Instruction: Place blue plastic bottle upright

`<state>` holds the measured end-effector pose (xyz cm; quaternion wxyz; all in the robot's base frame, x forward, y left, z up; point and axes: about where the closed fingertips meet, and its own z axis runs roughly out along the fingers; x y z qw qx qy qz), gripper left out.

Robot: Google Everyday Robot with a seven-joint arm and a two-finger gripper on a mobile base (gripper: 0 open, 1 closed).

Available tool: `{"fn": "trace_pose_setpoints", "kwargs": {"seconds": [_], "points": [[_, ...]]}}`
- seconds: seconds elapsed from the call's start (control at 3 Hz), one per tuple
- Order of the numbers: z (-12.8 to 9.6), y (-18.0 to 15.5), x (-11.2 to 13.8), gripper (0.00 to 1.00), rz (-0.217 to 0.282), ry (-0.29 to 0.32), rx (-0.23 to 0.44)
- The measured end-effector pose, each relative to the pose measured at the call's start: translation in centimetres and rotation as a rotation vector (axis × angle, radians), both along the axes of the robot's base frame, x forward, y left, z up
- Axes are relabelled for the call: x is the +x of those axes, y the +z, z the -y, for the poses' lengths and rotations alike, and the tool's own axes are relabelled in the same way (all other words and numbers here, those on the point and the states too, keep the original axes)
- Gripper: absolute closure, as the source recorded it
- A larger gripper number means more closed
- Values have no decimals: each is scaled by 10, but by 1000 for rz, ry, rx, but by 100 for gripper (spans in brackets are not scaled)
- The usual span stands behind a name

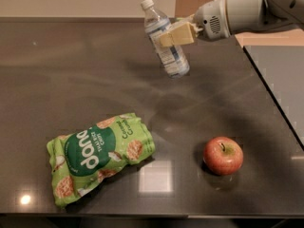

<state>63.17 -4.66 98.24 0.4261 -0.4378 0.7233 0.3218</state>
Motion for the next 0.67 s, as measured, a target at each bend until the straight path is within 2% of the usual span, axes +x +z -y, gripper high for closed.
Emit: {"fn": "trace_pose_setpoints", "kwargs": {"seconds": [0.67], "points": [[38, -9, -11, 100, 123, -36, 257]]}}
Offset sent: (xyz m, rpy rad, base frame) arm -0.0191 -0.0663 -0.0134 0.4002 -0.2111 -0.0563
